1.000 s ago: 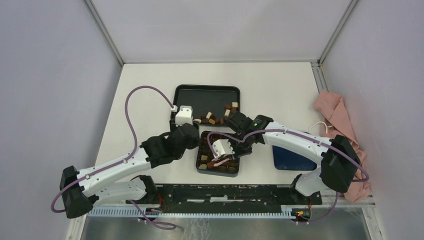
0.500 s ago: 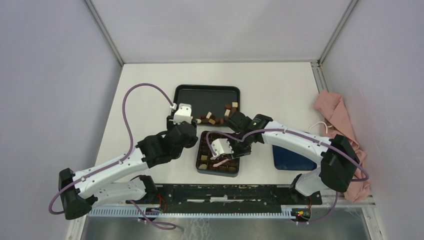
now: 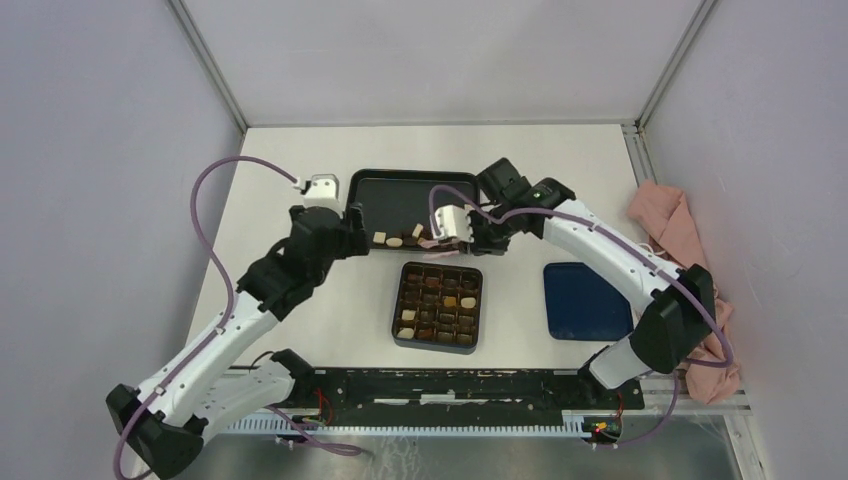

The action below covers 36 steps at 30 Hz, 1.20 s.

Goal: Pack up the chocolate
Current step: Place the fake chocolate in the packing box, then pick up the fake chocolate from the plate.

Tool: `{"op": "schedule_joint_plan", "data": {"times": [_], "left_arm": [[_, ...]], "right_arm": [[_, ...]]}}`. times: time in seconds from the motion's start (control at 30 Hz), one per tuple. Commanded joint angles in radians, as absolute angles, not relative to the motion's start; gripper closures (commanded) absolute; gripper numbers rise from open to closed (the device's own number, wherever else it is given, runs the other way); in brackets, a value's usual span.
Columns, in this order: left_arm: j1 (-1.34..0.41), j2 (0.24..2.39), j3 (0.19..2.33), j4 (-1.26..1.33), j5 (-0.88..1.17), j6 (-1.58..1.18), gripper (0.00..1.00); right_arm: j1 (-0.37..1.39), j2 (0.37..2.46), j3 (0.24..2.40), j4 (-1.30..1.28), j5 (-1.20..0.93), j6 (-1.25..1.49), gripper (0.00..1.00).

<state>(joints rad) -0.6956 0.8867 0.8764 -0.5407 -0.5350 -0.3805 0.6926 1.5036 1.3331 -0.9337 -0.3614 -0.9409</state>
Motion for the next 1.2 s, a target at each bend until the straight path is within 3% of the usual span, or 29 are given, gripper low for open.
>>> {"op": "schedule_joint_plan", "data": {"times": [0.0, 0.1, 0.7, 1.17], "left_arm": [[-0.522, 0.914, 0.943, -0.462, -0.278, -0.250, 0.09], [-0.504, 0.935, 0.933, -0.444, -0.324, -0.206, 0.02], [-0.495, 0.943, 0.857, -0.436, -0.408, -0.144, 0.02], [-0.459, 0.948, 0.858, -0.431, -0.364, -0.146, 0.02]], "right_arm": [[0.600, 1.596, 1.437, -0.920, -0.307, -0.953, 0.63], [0.559, 1.660, 1.457, -0.893, -0.250, -0.954, 0.63], [0.535, 2.018, 1.732, -0.928, -0.211, -0.931, 0.64], [0.558, 2.068, 1.740, -0.933, -0.230, -0.926, 0.64]]}}
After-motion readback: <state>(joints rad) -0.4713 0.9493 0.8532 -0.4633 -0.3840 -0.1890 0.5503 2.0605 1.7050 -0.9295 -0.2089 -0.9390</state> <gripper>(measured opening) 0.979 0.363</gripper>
